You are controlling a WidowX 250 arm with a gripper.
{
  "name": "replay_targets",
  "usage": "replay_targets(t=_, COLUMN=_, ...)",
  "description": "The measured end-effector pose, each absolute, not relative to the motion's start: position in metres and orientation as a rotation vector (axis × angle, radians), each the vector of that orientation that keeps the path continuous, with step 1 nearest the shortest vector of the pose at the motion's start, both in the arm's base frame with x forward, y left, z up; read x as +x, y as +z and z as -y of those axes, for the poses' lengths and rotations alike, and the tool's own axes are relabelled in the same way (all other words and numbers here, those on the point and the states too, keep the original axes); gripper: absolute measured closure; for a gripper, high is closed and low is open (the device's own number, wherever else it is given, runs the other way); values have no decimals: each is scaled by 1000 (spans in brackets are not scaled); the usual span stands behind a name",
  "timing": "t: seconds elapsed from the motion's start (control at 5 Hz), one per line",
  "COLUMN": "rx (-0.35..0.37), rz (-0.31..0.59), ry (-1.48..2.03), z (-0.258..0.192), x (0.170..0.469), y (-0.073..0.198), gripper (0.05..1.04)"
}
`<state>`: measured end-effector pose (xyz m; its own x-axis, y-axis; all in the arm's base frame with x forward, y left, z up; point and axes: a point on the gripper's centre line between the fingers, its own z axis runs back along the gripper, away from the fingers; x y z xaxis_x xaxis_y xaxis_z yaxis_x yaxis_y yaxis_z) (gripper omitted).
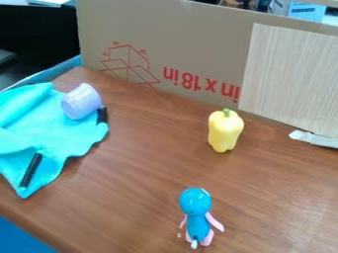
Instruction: Unfold the cloth from right to left
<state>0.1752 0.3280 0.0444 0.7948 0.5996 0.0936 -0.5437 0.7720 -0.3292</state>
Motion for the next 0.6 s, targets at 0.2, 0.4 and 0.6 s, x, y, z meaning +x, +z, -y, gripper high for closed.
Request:
replay_targets(t=0.2, rx=-161, rz=364, ry=619, z=-323, x=179, y=39, gripper=1019)
replay_targets(t=0.4, rx=-51, rz=439, ry=599, z=-330, x=183, y=35, gripper=1019)
replay_targets(t=0.6, rx=6, rz=463, ry=565, z=-342, x=188, y=44, gripper=1019)
